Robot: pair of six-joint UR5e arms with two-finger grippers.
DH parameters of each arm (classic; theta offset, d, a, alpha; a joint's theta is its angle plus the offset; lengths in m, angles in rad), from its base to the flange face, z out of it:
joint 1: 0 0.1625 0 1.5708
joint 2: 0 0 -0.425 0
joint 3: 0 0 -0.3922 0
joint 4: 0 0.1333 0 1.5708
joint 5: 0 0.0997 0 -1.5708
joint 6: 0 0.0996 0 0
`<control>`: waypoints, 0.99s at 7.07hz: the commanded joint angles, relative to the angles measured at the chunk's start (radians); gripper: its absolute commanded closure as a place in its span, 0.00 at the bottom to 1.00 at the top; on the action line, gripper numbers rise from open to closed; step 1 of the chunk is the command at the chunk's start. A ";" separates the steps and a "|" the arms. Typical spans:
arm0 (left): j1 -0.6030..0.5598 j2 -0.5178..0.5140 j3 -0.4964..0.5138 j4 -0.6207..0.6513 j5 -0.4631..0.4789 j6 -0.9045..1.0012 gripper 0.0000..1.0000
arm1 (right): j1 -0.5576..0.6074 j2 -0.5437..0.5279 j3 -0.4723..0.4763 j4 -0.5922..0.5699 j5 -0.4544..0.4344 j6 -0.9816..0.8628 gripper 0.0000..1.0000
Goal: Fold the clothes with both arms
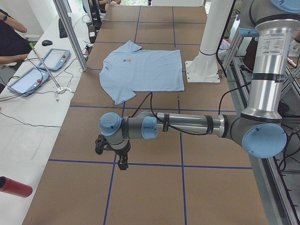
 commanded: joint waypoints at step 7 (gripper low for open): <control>0.053 -0.174 -0.051 -0.255 -0.041 -0.001 0.00 | -0.153 0.294 -0.087 0.024 0.049 0.073 0.00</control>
